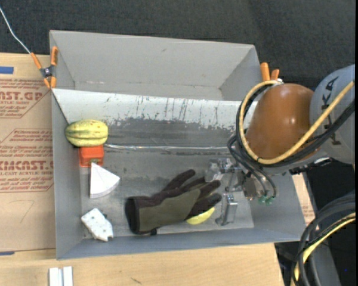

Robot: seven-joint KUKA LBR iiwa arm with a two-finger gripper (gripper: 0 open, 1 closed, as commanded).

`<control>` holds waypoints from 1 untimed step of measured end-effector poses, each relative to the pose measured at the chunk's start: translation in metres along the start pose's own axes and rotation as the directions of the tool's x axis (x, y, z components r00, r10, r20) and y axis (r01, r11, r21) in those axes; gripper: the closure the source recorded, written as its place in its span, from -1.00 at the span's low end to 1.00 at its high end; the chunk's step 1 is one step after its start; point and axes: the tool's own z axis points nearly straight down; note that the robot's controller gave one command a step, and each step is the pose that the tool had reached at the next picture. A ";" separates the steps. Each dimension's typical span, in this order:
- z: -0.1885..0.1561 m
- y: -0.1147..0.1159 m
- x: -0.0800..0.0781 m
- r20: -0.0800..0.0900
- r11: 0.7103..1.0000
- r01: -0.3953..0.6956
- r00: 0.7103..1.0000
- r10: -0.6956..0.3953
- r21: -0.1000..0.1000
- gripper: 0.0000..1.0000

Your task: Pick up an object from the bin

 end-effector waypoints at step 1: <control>-0.004 0.000 -0.002 0.008 1.000 0.001 1.000 -0.001 0.001 -1.00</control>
Offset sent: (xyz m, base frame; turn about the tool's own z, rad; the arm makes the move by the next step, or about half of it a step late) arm 0.0066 0.0668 -0.1071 -0.2763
